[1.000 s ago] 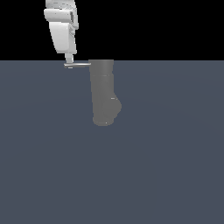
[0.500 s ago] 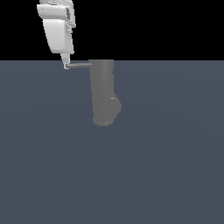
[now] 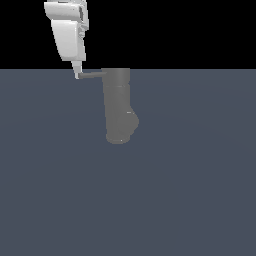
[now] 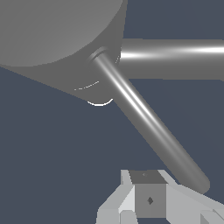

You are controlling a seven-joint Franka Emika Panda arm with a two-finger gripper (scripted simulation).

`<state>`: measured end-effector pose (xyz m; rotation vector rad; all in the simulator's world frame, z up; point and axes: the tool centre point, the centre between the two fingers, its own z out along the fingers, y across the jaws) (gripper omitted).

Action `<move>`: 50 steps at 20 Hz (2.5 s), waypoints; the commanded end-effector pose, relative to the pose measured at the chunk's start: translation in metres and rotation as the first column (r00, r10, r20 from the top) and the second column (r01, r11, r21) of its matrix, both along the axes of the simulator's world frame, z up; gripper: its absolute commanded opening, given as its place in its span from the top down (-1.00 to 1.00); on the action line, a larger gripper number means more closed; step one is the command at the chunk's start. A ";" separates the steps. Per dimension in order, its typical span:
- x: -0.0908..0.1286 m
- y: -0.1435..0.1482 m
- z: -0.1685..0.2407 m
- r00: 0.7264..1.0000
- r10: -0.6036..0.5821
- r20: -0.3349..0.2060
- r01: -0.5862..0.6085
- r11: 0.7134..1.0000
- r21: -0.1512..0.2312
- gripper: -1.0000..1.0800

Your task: Turn on the faucet by rotating a designated handle.

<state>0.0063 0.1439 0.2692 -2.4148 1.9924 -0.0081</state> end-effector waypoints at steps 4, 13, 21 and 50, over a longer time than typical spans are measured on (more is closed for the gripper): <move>-0.012 -0.028 0.000 1.000 -0.017 -0.007 0.017 1.000 -0.005 1.00; -0.032 -0.059 0.000 1.000 -0.021 -0.009 0.021 1.000 -0.005 1.00; -0.043 -0.063 0.000 1.000 0.002 -0.007 -0.002 1.000 -0.005 1.00; -0.008 -0.155 0.000 1.000 0.025 -0.013 -0.025 1.000 0.002 1.00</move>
